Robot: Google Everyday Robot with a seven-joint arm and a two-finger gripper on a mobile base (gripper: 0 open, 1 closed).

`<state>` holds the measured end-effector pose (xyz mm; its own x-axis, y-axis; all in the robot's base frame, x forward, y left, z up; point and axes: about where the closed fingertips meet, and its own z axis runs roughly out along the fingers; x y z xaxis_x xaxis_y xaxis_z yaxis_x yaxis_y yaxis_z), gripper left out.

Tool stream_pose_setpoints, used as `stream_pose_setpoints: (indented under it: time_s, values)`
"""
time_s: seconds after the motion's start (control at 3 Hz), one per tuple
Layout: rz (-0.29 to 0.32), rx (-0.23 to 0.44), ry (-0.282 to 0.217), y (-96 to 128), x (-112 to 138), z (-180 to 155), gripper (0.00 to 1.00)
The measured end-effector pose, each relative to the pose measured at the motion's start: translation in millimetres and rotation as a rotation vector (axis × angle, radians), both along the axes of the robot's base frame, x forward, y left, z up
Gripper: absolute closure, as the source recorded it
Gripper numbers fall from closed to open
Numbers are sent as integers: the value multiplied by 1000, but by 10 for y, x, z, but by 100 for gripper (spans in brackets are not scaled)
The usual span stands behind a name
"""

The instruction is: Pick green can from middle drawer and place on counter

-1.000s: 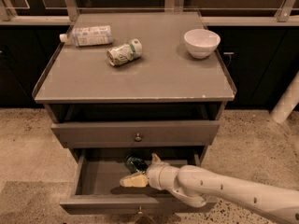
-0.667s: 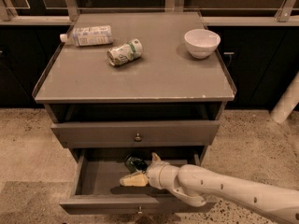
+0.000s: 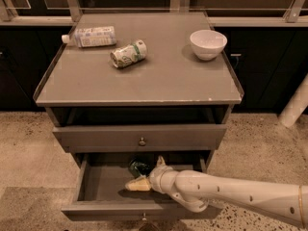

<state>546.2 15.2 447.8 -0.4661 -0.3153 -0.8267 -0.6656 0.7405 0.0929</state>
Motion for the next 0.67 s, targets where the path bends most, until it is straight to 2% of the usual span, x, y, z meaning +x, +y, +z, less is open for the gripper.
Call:
stream_pose_setpoints:
  time_s: [0.33, 0.67]
  values:
    - [-14, -72, -27, -59, 139, -140, 0]
    - [-30, -104, -33, -59, 254, -281, 0]
